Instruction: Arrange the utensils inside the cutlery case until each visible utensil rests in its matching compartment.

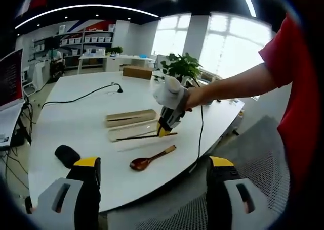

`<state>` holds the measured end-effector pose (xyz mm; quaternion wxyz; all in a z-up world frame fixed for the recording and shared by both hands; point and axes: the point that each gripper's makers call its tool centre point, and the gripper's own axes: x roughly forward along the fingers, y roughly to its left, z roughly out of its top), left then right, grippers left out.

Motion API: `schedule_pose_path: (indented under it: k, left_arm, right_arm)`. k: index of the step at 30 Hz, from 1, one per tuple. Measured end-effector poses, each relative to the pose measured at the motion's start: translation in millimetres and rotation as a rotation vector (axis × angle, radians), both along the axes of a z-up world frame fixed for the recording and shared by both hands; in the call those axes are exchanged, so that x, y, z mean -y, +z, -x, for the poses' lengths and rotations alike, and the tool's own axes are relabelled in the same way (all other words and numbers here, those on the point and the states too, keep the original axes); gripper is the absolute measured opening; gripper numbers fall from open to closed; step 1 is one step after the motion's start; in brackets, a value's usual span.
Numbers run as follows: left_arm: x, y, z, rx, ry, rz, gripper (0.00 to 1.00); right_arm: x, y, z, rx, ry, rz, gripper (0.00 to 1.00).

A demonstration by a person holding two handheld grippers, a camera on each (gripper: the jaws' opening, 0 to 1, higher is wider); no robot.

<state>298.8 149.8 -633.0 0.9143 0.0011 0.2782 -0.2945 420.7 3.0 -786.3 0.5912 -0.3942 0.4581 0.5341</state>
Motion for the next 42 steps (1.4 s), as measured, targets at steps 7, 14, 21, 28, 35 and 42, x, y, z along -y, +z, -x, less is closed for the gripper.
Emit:
schedule_pose_path:
  k: [7, 14, 21, 28, 35, 42]
  left_arm:
    - [-2, 1.8, -1.4, 0.025, 0.001, -0.022, 1.0]
    - [-6, 0.7, 1.4, 0.031, 0.006, -0.048, 1.0]
    - [-1, 1.6, 4.5, 0.03, -0.034, -0.044, 1.0]
    - [5, 4.8, 11.0, 0.031, -0.089, -0.029, 1.0]
    - [4, 5.3, 10.0, 0.035, -0.087, -0.028, 1.0]
    - [4, 8.9, 5.0, 0.026, -0.047, 0.038, 0.98]
  right_arm:
    - [1, 8.3, -10, 0.015, 0.006, -0.007, 0.01]
    - [1, 4.7, -8, 0.003, -0.018, -0.018, 0.01]
    - [-9, -3.1, 7, -0.008, -0.012, -0.045, 0.01]
    - [-3, -10.4, 10, -0.02, -0.013, -0.034, 0.01]
    - [2, 4.5, -9, 0.002, -0.007, -0.022, 0.01]
    - [4, 25.6, -33, 0.043, 0.029, -0.049, 0.01]
